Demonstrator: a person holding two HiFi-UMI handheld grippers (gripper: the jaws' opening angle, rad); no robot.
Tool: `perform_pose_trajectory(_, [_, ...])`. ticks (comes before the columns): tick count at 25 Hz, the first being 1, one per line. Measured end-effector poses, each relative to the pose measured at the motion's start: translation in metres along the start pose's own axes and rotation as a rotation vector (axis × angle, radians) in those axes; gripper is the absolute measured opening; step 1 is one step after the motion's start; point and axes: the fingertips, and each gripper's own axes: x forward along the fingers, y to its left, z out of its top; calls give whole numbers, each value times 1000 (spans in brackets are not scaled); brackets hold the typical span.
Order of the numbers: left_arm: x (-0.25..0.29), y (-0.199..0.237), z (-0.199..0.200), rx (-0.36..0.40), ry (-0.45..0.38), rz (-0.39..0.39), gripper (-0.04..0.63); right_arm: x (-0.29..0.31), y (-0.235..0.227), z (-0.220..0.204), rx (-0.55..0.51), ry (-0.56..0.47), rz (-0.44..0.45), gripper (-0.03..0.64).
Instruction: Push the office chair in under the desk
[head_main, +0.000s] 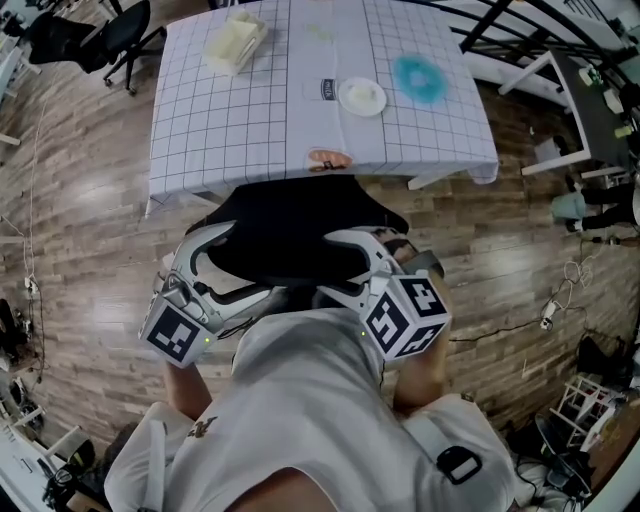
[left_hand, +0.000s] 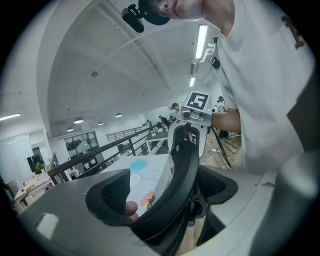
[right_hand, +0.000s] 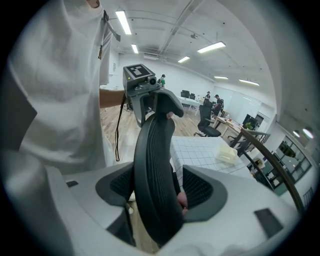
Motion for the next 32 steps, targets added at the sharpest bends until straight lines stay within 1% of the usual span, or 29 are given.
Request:
perform_pose_trajectory(7, [4, 11, -1, -4, 0, 0, 422, 3, -12, 0, 1, 6, 8, 281])
perform_pose_trajectory(11, [9, 17, -1, -11, 15, 7, 423, 3, -19, -3, -9, 16, 19, 281])
perform_pose_trajectory(23, [20, 31, -1, -27, 34, 16, 423, 3, -38, -8, -27, 6, 43, 279])
perform_pose_trajectory(27, [22, 35, 0, -33, 30, 18, 426, 6, -41, -7, -30, 24, 51, 279])
perform_pose_trajectory(30, [23, 37, -1, -49, 33, 22, 431, 11, -42, -7, -40, 26, 60, 268])
perform_pose_trajectory(32, [24, 38, 0, -46, 32, 25, 431, 11, -43, -8, -45, 27, 66, 267])
